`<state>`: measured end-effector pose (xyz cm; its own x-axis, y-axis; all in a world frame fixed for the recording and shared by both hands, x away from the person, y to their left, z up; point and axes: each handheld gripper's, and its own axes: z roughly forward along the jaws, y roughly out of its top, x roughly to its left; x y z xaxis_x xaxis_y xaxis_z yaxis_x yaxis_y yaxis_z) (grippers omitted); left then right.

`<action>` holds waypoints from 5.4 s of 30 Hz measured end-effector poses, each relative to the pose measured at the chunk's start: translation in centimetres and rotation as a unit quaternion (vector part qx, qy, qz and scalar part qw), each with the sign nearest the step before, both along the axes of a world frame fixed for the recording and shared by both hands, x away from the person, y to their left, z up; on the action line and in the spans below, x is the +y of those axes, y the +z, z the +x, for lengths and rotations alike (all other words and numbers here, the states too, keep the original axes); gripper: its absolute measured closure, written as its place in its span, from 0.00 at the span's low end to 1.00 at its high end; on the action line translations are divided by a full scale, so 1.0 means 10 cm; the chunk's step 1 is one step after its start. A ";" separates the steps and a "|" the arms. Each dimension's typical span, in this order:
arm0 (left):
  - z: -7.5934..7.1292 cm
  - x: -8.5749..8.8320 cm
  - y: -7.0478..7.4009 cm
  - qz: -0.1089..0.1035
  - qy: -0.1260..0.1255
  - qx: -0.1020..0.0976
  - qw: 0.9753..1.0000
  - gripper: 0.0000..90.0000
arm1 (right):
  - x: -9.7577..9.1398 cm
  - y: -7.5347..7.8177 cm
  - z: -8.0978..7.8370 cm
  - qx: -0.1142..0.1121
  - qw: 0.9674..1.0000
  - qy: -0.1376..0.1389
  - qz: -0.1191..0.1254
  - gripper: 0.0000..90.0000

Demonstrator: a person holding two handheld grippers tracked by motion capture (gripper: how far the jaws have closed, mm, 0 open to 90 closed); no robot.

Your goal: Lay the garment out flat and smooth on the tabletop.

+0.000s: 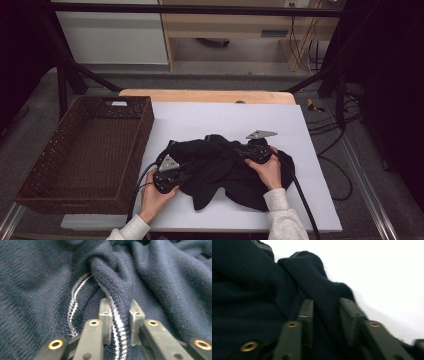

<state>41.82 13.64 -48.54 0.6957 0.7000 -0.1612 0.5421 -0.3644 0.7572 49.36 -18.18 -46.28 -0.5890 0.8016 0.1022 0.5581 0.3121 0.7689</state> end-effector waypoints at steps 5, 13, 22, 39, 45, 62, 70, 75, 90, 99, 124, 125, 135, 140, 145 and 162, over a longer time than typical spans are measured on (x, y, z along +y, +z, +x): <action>-0.06 0.00 0.03 0.001 -0.021 0.008 1.000 0.89 | -0.07 0.07 -0.06 -0.005 1.000 -0.010 -0.006 0.90; -0.33 0.10 0.18 -0.008 -0.059 0.014 0.998 0.89 | -0.57 0.39 -0.35 -0.045 0.998 -0.050 -0.012 0.92; -0.52 0.22 0.21 0.002 -0.070 0.017 0.997 0.89 | -1.16 0.34 -0.63 -0.028 0.995 -0.097 -0.020 0.92; 0.08 0.23 0.38 -0.025 0.044 -0.030 0.998 0.33 | -0.76 0.35 -0.48 -0.044 0.998 -0.044 0.022 0.38; 0.34 0.17 0.19 -0.025 0.057 -0.002 0.998 0.41 | -0.51 0.20 -0.29 -0.025 0.999 -0.028 -0.011 0.35; 0.14 0.25 0.20 0.000 0.031 -0.012 0.999 0.94 | -0.71 0.54 -0.56 -0.042 0.998 -0.029 -0.027 0.88; -0.10 0.33 0.19 0.025 0.017 -0.020 0.999 0.93 | -1.01 0.31 -0.83 0.005 0.998 -0.038 -0.042 0.87; -0.03 0.28 0.22 0.000 0.032 -0.023 0.999 0.76 | -1.00 0.30 -0.81 0.010 0.999 -0.037 -0.025 0.76; 0.33 0.16 0.03 -0.023 0.043 0.023 0.999 0.77 | -0.47 0.39 -0.33 -0.029 0.999 -0.027 -0.007 0.40; 0.33 0.16 0.22 -0.017 0.041 -0.008 0.999 0.94 | -0.28 0.10 -0.16 0.049 0.997 0.028 -0.052 0.84; 0.61 0.24 0.77 -0.070 0.112 -0.074 0.988 0.24 | -0.58 0.53 -0.06 -0.075 0.991 -0.110 0.006 0.37; 0.56 0.24 0.75 -0.072 0.107 -0.070 0.989 0.22 | -0.59 0.53 -0.10 -0.075 0.992 -0.104 0.005 0.35; 0.21 0.22 0.53 -0.057 0.061 -0.038 0.996 0.10 | -0.64 0.48 -0.47 -0.051 0.996 -0.063 0.024 0.18; 0.07 0.25 0.40 -0.037 0.055 -0.020 0.998 0.11 | -0.71 0.42 -0.60 -0.048 0.997 -0.064 0.006 0.17; -0.01 0.29 0.21 -0.033 0.062 -0.008 0.997 0.19 | -0.84 0.35 -0.68 -0.042 0.996 -0.076 0.003 0.17; -0.07 0.26 0.02 0.001 0.041 0.002 0.999 0.60 | -1.18 -0.02 -0.66 0.033 0.991 -0.122 -0.052 0.26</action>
<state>41.15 16.22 -48.38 0.6361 0.7544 -0.1622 0.5726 -0.3206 0.7545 42.75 -29.98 -46.47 -0.3711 0.9276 0.0426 0.6744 0.2377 0.6991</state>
